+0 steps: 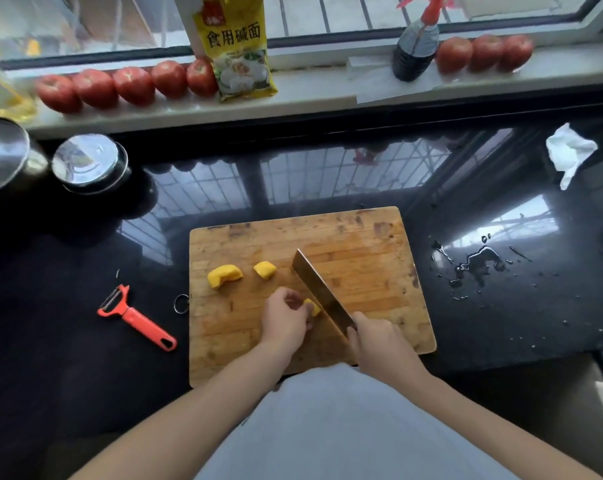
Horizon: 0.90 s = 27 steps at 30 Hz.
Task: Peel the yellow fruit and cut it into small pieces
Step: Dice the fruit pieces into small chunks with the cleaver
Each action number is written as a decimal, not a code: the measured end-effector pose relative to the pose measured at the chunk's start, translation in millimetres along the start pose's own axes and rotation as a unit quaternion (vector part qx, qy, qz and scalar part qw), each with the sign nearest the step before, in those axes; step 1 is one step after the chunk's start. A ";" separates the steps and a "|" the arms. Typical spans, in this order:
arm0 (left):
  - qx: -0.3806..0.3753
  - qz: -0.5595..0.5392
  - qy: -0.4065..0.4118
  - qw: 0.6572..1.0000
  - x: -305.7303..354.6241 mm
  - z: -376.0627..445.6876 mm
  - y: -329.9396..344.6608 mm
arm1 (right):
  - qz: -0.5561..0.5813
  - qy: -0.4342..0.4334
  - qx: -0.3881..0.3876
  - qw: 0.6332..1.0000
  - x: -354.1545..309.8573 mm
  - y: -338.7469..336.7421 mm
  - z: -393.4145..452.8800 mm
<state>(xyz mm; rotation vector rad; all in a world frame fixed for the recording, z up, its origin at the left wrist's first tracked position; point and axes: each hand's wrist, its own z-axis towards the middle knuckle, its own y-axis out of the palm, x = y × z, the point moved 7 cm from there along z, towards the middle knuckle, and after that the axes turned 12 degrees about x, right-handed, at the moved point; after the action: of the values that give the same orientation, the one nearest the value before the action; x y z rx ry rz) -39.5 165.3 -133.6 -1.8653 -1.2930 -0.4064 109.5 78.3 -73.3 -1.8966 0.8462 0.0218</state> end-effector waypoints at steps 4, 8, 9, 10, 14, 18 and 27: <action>0.014 -0.016 -0.021 1.000 1.3 4.5 2.7 | 0.003 0.006 0.002 1.000 0.4 0.6 2.2; 0.001 -0.008 -0.016 1.000 -3.0 5.5 5.2 | -0.038 -0.042 0.035 0.998 -0.4 -12.0 -3.6; 0.002 -0.006 -0.014 1.000 -5.0 7.2 5.1 | -0.046 -0.058 0.035 0.997 -2.7 -14.1 -5.8; 0.004 -0.010 -0.013 1.000 -7.3 9.2 5.7 | -0.057 -0.073 0.038 0.995 -3.9 -15.5 -7.7; 0.007 -0.045 -0.024 0.999 -13.2 11.6 8.5 | -0.120 -0.123 0.067 0.983 -6.5 -12.5 -13.3; 0.020 -0.005 0.000 1.000 -13.6 13.7 6.5 | -0.125 -0.140 0.088 0.978 -6.3 -10.6 -14.9; -0.066 0.384 0.341 0.855 37.1 1.6 11.3 | 0.019 0.046 0.114 0.992 29.4 -31.5 -6.7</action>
<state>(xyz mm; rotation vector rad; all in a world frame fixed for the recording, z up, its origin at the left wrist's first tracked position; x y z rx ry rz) -14.1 188.2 -115.2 -1.9084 -0.0127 -0.6392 147.1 64.4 -56.0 -1.6778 0.9067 -0.1351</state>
